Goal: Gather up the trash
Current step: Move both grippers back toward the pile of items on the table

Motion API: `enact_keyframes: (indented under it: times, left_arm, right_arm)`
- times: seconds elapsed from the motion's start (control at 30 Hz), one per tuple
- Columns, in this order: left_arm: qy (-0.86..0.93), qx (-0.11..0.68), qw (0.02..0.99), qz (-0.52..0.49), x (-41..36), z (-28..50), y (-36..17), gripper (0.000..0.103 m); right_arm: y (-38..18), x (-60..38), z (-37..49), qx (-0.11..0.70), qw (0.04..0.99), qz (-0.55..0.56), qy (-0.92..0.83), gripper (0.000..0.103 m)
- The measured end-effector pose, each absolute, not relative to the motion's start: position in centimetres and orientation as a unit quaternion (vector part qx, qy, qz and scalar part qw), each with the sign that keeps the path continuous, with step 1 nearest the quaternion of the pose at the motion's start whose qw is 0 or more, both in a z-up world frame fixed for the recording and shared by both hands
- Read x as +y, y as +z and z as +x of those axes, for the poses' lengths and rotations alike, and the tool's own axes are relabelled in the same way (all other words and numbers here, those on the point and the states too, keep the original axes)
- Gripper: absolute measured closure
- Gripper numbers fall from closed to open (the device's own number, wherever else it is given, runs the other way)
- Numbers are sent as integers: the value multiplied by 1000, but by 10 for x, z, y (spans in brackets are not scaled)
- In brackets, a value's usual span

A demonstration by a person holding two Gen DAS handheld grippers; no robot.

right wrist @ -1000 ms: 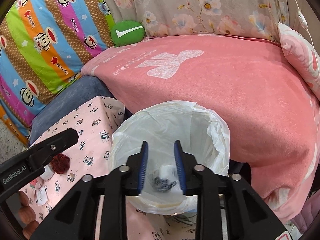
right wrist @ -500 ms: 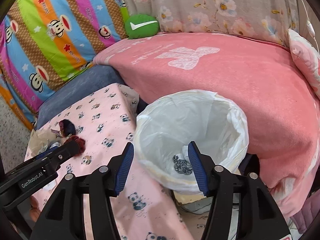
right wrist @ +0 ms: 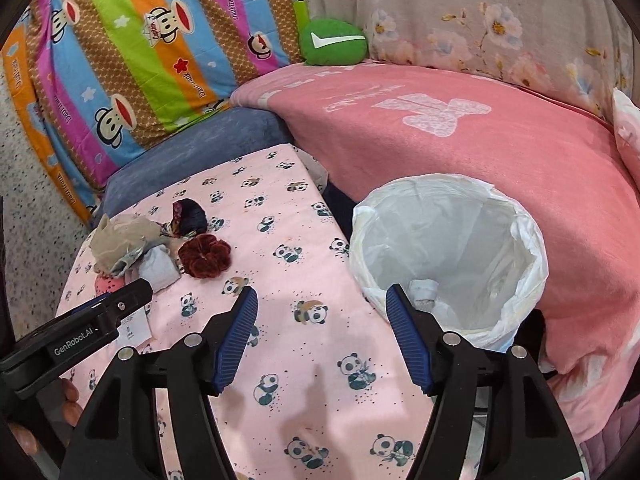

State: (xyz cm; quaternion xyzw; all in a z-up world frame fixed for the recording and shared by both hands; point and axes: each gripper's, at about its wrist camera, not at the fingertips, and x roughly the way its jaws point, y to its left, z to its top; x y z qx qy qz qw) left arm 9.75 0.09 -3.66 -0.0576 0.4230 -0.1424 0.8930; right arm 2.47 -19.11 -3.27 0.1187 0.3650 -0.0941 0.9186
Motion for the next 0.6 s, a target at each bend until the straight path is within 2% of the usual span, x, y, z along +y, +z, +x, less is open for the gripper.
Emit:
enact_keyframes:
  times: [0.6]
  left_arm:
    - [-59, 440, 891, -90, 99, 104, -69, 38]
  right_arm:
    - [-44, -114, 48, 390, 917, 75, -36, 38]
